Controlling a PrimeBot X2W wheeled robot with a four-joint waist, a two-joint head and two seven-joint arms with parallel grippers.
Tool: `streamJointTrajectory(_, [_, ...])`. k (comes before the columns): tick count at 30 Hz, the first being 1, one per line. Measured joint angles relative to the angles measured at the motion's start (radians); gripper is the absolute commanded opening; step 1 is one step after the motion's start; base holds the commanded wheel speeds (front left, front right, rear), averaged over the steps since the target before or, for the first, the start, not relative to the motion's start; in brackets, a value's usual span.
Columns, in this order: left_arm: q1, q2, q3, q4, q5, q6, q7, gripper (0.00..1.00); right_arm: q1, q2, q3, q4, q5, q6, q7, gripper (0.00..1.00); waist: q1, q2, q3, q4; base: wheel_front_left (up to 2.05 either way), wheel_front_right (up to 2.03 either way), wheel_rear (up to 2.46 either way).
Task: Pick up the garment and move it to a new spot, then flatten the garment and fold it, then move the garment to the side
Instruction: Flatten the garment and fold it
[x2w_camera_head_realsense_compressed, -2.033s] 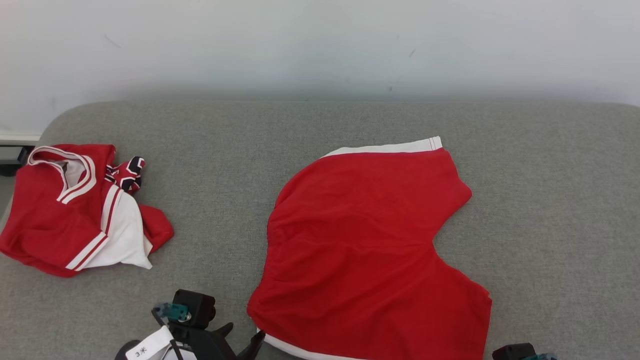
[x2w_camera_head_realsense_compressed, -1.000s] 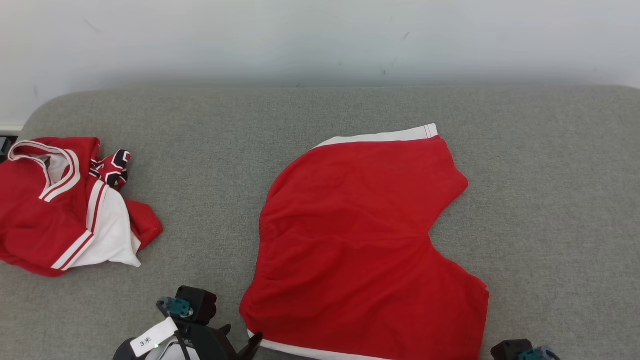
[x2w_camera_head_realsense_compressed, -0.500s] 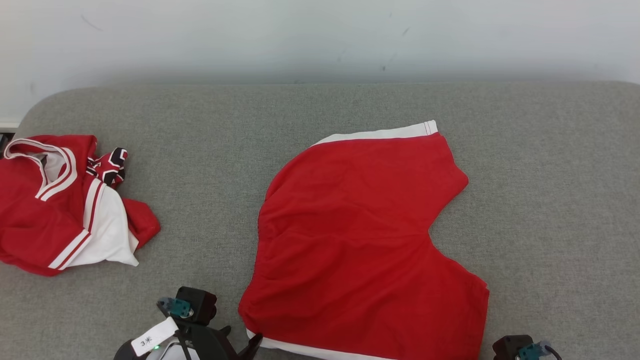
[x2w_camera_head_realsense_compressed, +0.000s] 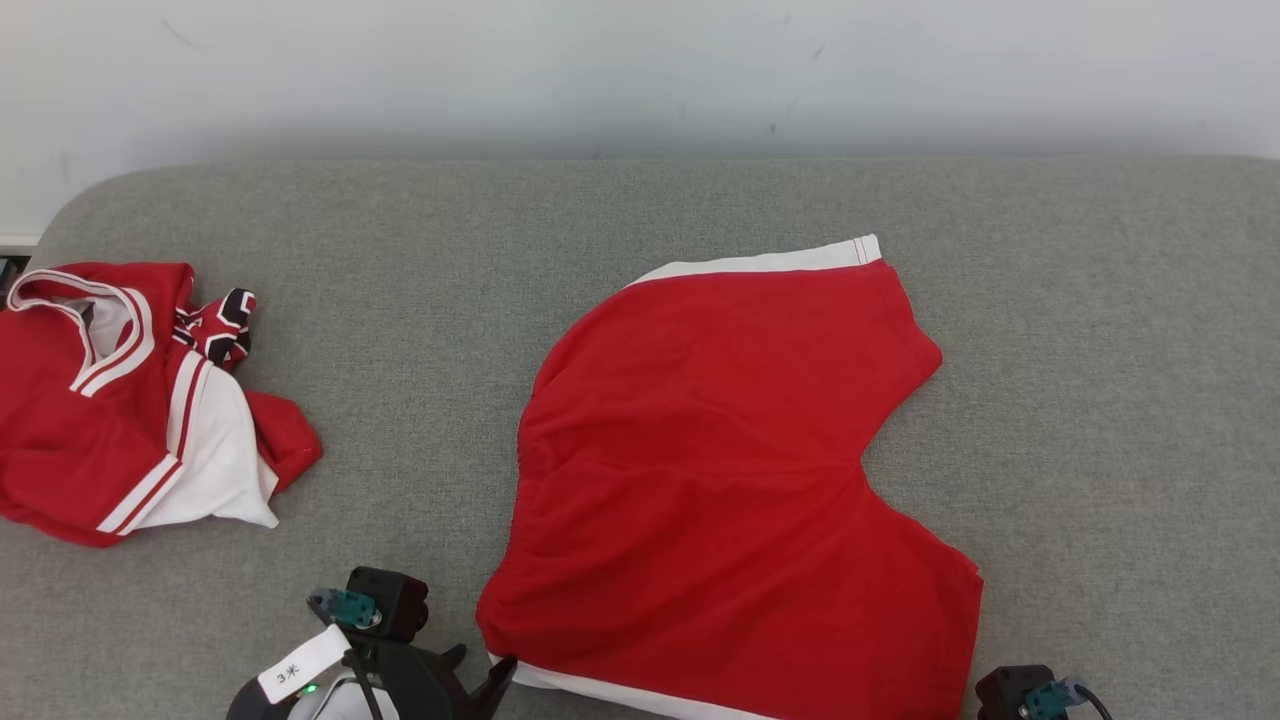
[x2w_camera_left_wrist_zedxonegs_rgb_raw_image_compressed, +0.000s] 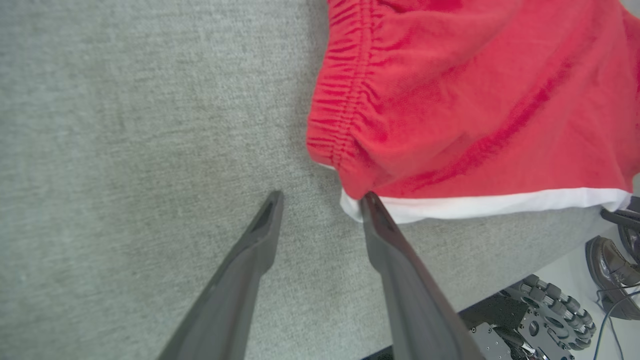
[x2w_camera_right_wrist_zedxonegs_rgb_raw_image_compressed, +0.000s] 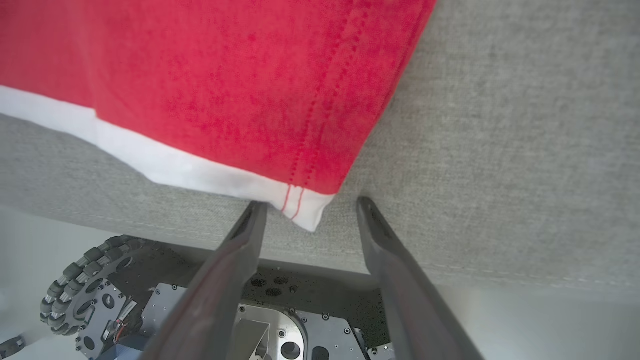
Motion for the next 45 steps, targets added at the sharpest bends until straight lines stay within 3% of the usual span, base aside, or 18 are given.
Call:
streamJointTrajectory(2, [-0.002,-0.001,0.0,0.004,0.0,0.0,-0.001,0.76,-0.004,0.0,0.0,0.009,-0.002,0.0,-0.003,0.83,0.0,0.0,0.001,0.0,0.0,0.0,0.0])
streamJointTrajectory(3, [-0.003,-0.001,0.0,0.007,0.0,0.0,-0.001,0.71,-0.009,0.0,0.0,0.015,-0.002,0.0,-0.003,0.57,0.0,0.0,0.002,0.0,0.0,0.0,0.0])
streamJointTrajectory(7, [-0.003,0.0,0.001,0.012,0.0,-0.007,-0.006,0.59,-0.017,-0.001,-0.002,0.037,-0.002,0.002,-0.012,0.08,0.0,0.0,0.002,0.0,0.0,0.0,0.0])
streamJointTrajectory(9, [-0.003,0.0,0.001,0.013,0.0,-0.007,-0.009,0.55,-0.023,0.0,-0.001,0.048,-0.001,0.006,-0.013,0.0,0.0,0.0,0.001,0.001,0.0,0.0,0.0])
streamJointTrajectory(13, [-0.003,0.001,0.001,0.014,0.0,-0.008,-0.01,0.4,-0.032,-0.001,-0.002,0.069,0.009,0.017,-0.022,0.0,0.0,0.0,-0.001,0.002,0.0,0.0,0.0])
streamJointTrajectory(14, [-0.003,0.002,0.002,0.013,0.0,-0.008,-0.012,0.16,-0.033,-0.001,-0.004,0.072,0.009,0.022,-0.025,0.0,0.0,0.0,-0.002,0.003,0.0,0.0,0.0])
streamJointTrajectory(15, [-0.003,0.001,0.002,0.012,-0.002,-0.008,-0.018,0.0,-0.032,-0.001,-0.007,0.075,0.015,0.023,-0.032,0.0,0.0,0.0,-0.003,0.004,0.0,0.0,0.0])
streamJointTrajectory(21, [0.001,-0.003,0.013,-0.031,-0.022,-0.025,-0.051,0.0,-0.018,-0.003,-0.048,0.068,0.091,0.068,-0.067,0.0,0.0,0.0001,-0.011,0.008,0.0,0.0,0.0])
streamJointTrajectory(29, [0.039,-0.008,0.029,-0.119,-0.042,-0.034,-0.09,0.0,-0.015,-0.037,-0.126,-0.067,0.16,0.123,-0.132,0.0,0.0001,0.0001,-0.026,0.008,0.0,0.0,0.0])
streamJointTrajectory(38, [0.041,-0.014,0.043,-0.156,-0.043,-0.023,-0.101,0.0,-0.046,-0.086,-0.176,-0.184,0.177,0.15,-0.144,0.0,0.0001,0.0001,-0.034,0.012,0.0,0.0,0.0])
streamJointTrajectory(45, [0.024,-0.019,0.026,-0.157,-0.044,-0.023,-0.083,0.0,-0.06,-0.084,-0.148,-0.234,0.174,0.142,-0.116,0.0,0.0001,0.0001,-0.033,0.031,0.0,0.0,0.0])
